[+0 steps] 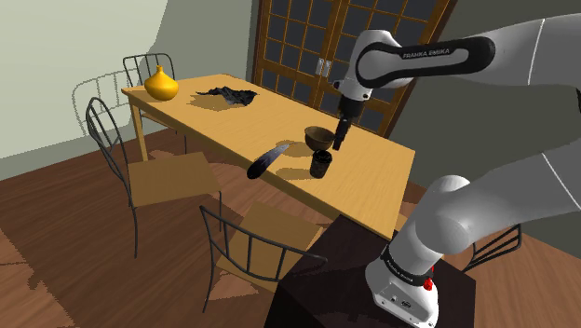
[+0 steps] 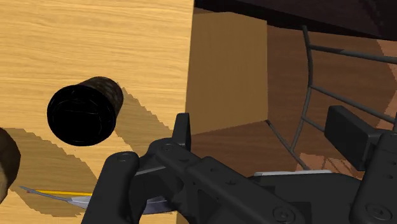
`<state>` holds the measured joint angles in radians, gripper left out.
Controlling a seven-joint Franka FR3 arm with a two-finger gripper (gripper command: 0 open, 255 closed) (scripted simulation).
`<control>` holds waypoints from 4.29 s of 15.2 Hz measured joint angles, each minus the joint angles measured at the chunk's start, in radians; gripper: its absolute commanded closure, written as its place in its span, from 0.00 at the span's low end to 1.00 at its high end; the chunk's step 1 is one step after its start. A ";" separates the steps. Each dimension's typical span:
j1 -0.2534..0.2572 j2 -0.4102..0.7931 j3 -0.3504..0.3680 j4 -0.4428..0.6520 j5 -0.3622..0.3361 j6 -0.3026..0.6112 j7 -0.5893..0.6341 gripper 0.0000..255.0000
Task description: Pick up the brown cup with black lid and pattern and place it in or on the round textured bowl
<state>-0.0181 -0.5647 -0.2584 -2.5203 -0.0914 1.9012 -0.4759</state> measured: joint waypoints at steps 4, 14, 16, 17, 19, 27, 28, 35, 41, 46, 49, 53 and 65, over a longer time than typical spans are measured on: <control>0.011 0.117 -0.070 0.022 -0.038 0.094 -0.158 0.00; 0.047 0.520 -0.205 0.185 0.005 0.333 -0.584 0.00; 0.043 0.609 -0.212 0.235 0.039 0.370 -0.673 0.00; 0.040 0.654 -0.211 0.262 0.057 0.387 -0.717 0.00; 0.027 0.723 -0.207 0.309 0.085 0.408 -0.793 0.00; 0.005 0.823 -0.190 0.307 0.137 0.503 -0.853 0.00; 0.005 0.826 -0.189 0.304 0.139 0.510 -0.853 0.00; 0.003 0.830 -0.188 0.303 0.142 0.515 -0.856 1.00; 0.004 0.829 -0.187 0.303 0.142 0.515 -0.856 1.00; 0.007 0.817 -0.191 0.306 0.134 0.500 -0.851 1.00; 0.011 0.790 -0.198 0.312 0.118 0.469 -0.842 1.00; 0.017 0.751 -0.206 0.325 0.095 0.421 -0.831 1.00; 0.032 0.643 -0.216 0.380 0.037 0.268 -0.797 1.00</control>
<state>0.0136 0.0784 -0.4747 -2.1406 -0.0539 2.1691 -1.2730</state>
